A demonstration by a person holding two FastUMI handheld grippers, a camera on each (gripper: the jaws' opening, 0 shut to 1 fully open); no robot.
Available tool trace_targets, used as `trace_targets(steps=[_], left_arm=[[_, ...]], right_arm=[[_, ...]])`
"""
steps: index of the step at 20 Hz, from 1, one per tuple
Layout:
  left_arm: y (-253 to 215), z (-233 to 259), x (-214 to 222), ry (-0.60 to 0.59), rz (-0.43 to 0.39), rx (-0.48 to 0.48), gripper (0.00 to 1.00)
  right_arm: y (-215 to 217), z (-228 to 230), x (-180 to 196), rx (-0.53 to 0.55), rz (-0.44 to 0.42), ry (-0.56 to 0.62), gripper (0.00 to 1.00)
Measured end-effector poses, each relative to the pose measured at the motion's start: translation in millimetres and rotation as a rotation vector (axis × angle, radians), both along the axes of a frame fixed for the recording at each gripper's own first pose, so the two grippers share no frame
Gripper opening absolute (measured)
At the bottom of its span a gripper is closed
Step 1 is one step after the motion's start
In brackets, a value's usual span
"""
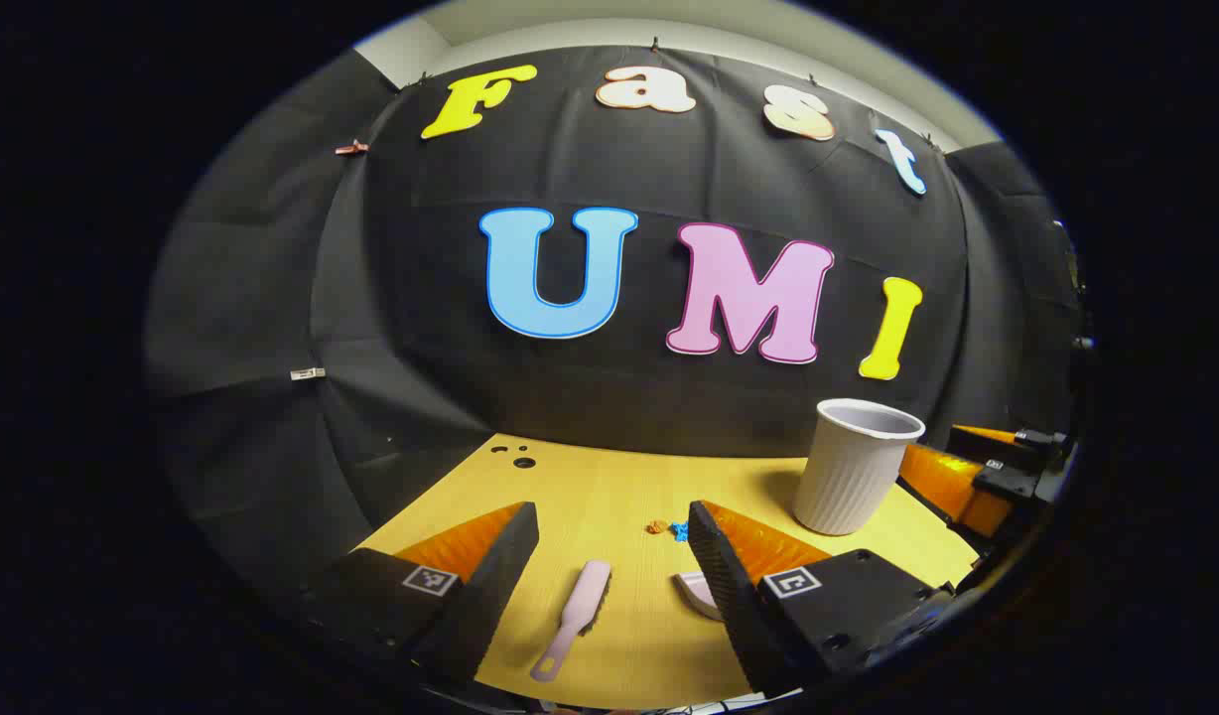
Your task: Pick up the small broom and dustpan from the desktop, sweep the trash into the dustpan with the broom, and then empty the trash into the garbage bin.
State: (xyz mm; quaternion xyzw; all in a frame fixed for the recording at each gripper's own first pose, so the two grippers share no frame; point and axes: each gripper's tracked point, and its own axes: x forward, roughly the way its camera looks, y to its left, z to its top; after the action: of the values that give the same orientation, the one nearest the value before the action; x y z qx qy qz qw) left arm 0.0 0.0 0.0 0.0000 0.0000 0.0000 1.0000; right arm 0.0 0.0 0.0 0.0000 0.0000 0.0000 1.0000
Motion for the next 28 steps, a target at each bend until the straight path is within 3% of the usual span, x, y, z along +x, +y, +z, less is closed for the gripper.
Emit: trace_targets(steps=[5, 8, 17, 25, 28], left_arm=[[-3.1, -8.9, 15.3, 0.033, 0.019, -0.009, 0.96], [1.4, -8.6, 22.0, 0.026, 0.021, 0.025, 0.96], [17.2, -19.0, 45.7, 0.076, 0.021, 0.034, 0.96], [11.2, -23.5, 65.0, 0.095, 0.123, 0.014, 0.96], [10.2, -28.4, 67.7, 0.105, 0.123, 0.005, 0.96]], right_arm=[[-18.6, -20.0, 25.3, 0.020, -0.011, 0.049, 0.98], [-11.1, -26.3, 28.0, 0.068, -0.008, 0.078, 0.98], [0.7, -45.3, 44.7, 0.055, -0.013, 0.141, 0.99], [0.4, -66.7, 67.0, 0.096, 0.101, 0.196, 0.99], [-3.1, -69.3, 69.5, 0.079, 0.101, 0.186, 0.99]])
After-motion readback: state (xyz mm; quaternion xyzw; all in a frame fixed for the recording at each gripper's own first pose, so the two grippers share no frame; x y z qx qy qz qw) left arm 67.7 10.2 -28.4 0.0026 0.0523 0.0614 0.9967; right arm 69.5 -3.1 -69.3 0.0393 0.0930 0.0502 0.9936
